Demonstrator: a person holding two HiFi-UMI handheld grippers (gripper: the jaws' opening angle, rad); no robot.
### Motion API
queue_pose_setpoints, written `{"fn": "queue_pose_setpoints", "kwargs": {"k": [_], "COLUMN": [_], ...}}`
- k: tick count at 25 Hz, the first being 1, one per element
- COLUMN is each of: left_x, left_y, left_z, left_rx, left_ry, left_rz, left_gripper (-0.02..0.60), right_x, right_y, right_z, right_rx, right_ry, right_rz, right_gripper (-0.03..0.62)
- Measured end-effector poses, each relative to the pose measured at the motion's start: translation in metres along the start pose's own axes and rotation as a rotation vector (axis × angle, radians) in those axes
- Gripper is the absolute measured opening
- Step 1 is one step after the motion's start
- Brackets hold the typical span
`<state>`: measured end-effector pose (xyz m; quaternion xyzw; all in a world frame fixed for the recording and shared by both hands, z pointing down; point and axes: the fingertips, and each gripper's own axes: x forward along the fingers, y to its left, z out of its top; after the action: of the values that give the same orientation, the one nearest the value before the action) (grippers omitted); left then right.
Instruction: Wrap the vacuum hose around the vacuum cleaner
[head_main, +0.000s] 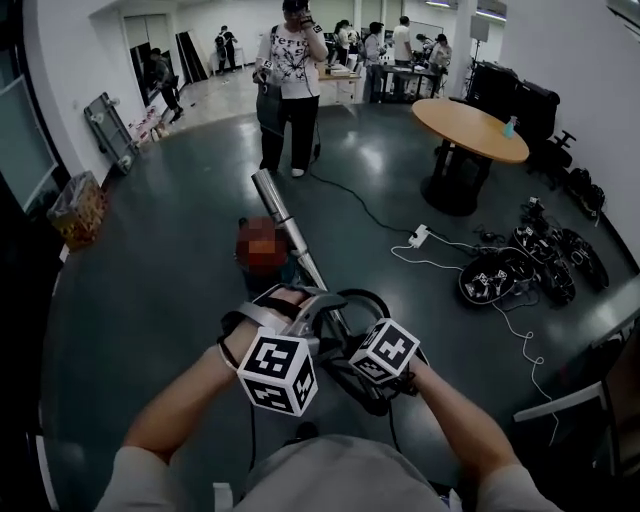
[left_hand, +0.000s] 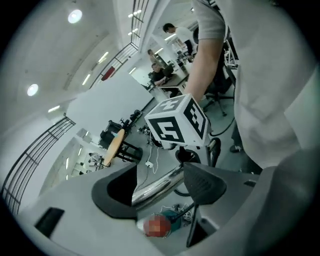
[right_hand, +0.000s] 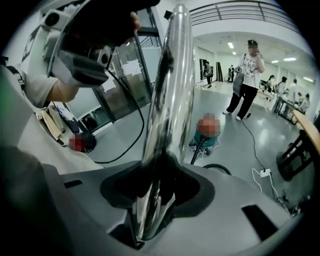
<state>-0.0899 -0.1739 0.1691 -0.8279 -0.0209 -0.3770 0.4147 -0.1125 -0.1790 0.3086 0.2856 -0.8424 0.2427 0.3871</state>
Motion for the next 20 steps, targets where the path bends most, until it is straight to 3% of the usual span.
{"fn": "queue_pose_setpoints", "kwargs": {"k": [4, 8, 14, 20], "left_x": [0.007, 0.011, 0.020, 0.027], "left_y": [-0.017, -0.035, -0.071, -0.093], "left_z": [-0.034, -0.074, -0.116, -0.152], "left_rx": [0.139, 0.206, 0.168, 0.124], "left_ry": [0.105, 0.201, 0.232, 0.249], "left_rz": [-0.176, -0.358, -0.537, -0.588], "left_gripper": [0.299, 0.299, 0.299, 0.299], "right_x": [0.026, 0.047, 0.069, 0.086], "right_y": [0.001, 0.007, 0.022, 0.013], "right_z": [0.009, 0.020, 0.035, 0.040], "right_rx": [-0.061, -0.135, -0.265, -0.317], "right_ry": [0.093, 0.174, 0.256, 0.326], "right_rz": [0.001, 0.002, -0.003, -0.063], "right_gripper": [0.160, 0.160, 0.160, 0.160]}}
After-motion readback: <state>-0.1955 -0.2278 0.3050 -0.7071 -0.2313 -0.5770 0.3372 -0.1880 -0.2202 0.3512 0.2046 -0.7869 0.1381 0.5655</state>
